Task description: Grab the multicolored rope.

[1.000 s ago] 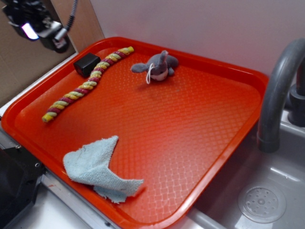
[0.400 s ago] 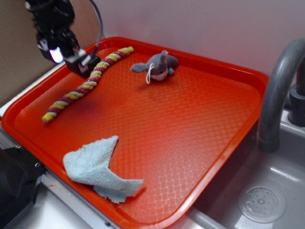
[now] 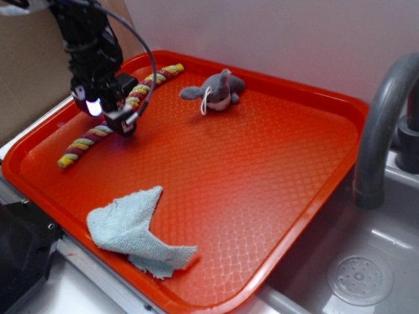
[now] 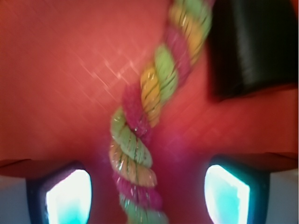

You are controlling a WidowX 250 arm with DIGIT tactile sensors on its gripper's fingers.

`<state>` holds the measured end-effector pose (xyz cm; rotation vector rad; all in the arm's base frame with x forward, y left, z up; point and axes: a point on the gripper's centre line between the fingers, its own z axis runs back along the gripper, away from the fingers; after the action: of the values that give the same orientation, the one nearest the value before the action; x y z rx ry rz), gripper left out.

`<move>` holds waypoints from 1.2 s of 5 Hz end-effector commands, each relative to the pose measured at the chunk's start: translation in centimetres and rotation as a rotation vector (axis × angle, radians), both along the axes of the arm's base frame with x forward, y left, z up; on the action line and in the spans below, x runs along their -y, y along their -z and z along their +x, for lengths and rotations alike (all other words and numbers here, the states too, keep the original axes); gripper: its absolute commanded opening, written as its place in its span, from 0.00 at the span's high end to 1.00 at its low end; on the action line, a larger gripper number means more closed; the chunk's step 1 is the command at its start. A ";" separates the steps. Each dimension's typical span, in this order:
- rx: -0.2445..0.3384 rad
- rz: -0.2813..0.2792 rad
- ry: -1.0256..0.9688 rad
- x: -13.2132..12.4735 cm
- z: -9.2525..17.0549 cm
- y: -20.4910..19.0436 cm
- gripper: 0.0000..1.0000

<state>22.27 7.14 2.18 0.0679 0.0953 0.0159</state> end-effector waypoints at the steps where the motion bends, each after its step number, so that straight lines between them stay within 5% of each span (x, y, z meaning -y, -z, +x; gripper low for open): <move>1: -0.029 0.014 0.061 0.6 0.2 1.9 0.00; 2: -0.014 0.019 0.062 0.6 0.3 1.5 1.00; 6: 0.034 -0.014 0.087 0.3 1.3 -2.9 1.00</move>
<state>22.47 6.37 3.83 0.0514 0.1291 -0.0534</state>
